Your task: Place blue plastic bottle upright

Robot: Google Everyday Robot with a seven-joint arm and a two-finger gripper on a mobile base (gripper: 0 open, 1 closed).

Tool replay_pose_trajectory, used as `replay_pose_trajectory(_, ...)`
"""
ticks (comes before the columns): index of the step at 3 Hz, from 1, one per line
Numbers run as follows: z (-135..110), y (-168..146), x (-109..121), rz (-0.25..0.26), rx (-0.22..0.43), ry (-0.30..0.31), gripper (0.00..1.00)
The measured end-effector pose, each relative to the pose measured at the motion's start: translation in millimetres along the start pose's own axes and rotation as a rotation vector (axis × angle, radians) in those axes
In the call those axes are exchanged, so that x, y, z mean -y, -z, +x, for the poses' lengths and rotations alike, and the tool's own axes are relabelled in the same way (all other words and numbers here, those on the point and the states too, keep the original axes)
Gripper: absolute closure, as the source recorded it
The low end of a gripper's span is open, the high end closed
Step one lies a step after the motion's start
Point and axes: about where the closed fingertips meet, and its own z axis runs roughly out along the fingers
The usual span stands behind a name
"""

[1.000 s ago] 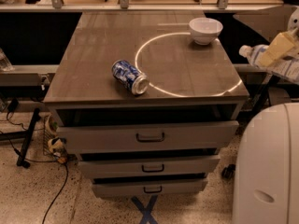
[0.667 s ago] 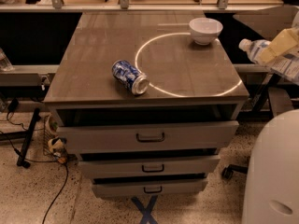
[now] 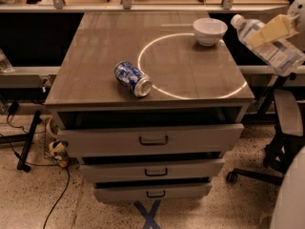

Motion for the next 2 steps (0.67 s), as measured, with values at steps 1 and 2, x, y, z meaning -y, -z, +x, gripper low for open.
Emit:
replay_pose_trajectory(1, -12.9, -14.5, -8.9, 0.02, 0.097, 0.012, 1.0)
replay_pose_trajectory(2, -15.1, -18.2, -9.5, 0.016, 0.107, 0.015, 1.0)
